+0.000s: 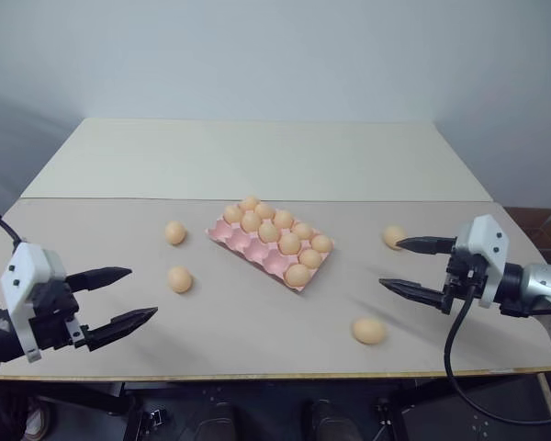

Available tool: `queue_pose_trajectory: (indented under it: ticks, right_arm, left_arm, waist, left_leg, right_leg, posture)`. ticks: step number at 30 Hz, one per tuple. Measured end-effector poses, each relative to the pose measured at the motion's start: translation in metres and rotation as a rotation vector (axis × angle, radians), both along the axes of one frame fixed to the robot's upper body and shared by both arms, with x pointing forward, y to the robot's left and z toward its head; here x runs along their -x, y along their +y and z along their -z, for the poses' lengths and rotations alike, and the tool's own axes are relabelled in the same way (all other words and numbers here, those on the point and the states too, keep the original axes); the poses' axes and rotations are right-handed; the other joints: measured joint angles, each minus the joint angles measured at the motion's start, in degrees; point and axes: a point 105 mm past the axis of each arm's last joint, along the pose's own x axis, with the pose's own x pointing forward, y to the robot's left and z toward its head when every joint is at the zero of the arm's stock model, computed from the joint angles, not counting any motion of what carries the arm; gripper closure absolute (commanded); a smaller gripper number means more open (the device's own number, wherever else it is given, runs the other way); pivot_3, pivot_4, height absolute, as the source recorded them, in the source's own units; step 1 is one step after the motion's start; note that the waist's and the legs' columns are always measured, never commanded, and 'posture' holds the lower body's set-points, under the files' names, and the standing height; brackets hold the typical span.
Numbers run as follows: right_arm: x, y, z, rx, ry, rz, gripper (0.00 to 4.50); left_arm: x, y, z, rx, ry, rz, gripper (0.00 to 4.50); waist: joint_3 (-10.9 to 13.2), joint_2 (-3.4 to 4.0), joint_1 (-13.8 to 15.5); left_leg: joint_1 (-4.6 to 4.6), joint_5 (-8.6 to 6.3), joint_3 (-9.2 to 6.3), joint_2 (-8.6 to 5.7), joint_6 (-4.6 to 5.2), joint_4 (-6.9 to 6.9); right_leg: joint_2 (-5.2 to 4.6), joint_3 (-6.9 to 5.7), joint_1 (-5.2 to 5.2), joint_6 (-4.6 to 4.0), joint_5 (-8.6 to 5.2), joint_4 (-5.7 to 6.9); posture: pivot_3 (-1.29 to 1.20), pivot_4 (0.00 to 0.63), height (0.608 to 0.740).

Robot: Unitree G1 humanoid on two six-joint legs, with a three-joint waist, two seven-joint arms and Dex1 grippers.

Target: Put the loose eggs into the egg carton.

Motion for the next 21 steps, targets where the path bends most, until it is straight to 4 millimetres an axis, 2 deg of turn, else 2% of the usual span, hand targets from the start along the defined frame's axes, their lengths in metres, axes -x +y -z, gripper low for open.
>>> queue_pose_trajectory:
  ticks: [12,18,21]
  right_arm:
    - [0.001,-0.004,-0.001,0.007,-0.003,0.018,0.03]
    - [0.001,-0.013,-0.013,0.048,-0.036,0.041,0.03]
    - [-0.010,-0.016,-0.011,0.068,-0.060,0.110,0.03]
  left_arm:
    - [-0.005,-0.007,-0.010,0.016,-0.023,0.048,0.00]
    - [-0.006,-0.007,-0.005,0.021,0.012,0.079,0.00]
    - [-0.008,-0.009,-0.006,0.030,0.010,0.090,0.00]
  waist:
    - [0.00,0.00,0.03]
    - [-0.01,-0.01,0.03]
    - [-0.03,-0.04,-0.09]
  left_leg:
    - [0.00,0.00,0.00,0.00,0.00,0.01]
    - [0.03,0.00,0.04,0.00,0.00,0.00]
    - [0.08,0.00,0.06,0.00,0.00,0.00]
  right_leg:
    - [0.01,0.01,0.00,0.00,0.00,0.01]
    - [0.01,0.03,0.01,0.00,0.00,0.01]
    - [0.01,0.06,0.03,0.01,0.01,0.01]
  posture:
    - [0.00,0.150,0.740]
    - [0.00,0.150,0.740]
    - [0.00,0.150,0.740]
